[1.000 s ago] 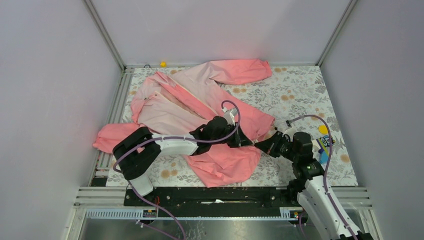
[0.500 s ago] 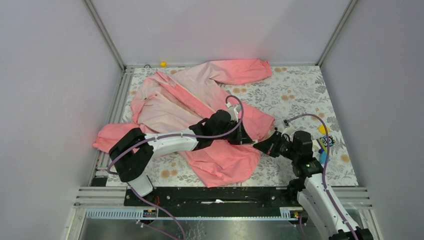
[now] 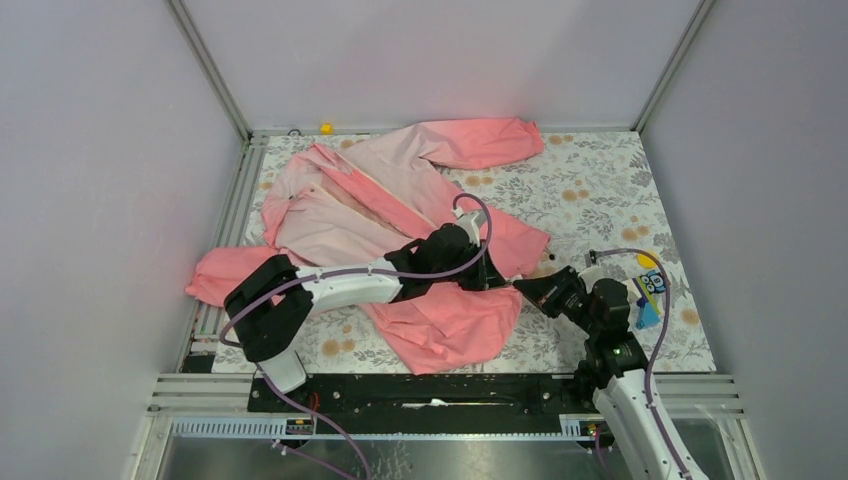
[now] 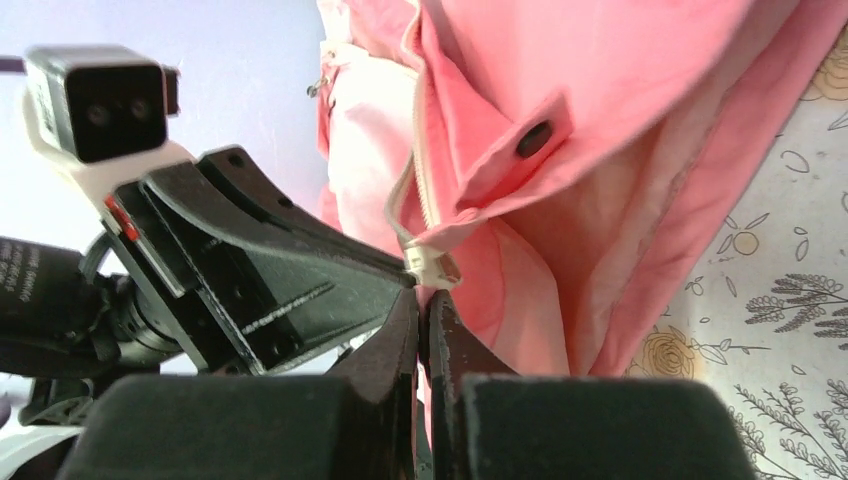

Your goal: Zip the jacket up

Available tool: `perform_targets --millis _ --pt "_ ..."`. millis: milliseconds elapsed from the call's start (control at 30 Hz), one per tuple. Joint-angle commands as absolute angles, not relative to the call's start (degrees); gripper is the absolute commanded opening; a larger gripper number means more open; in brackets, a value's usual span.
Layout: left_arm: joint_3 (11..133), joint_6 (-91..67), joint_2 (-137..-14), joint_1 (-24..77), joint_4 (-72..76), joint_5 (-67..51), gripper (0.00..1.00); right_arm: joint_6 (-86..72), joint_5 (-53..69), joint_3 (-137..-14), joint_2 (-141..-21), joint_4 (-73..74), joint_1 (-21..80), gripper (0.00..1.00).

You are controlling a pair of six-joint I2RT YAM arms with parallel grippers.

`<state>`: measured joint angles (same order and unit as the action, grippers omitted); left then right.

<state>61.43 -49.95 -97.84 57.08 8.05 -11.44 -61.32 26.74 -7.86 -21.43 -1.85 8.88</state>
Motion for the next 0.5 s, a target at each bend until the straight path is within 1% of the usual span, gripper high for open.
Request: perform_targets --millis 0,100,267,367,467 --pt "54.3 -51.8 -92.0 56.4 8.1 -7.7 0.0 -59.7 19.5 -12.2 -19.2 0.4 8.5 0.0" --pt "50.2 -51.7 -88.1 54.1 9.2 -7.2 0.0 -55.4 17.1 -13.7 -17.4 7.5 8.5 0.0" --pt "48.4 -51.6 -86.7 53.0 10.3 -10.1 0.0 -58.4 21.3 -10.0 -15.6 0.8 8.5 0.0" --pt "48.1 -51.6 -86.7 52.9 10.9 -10.6 0.0 -55.2 19.6 -11.0 -14.3 4.8 8.5 0.0" --pt "47.4 -49.3 -84.9 50.8 7.3 -8.3 0.0 -50.6 17.3 -14.1 -13.3 9.8 8.5 0.0"
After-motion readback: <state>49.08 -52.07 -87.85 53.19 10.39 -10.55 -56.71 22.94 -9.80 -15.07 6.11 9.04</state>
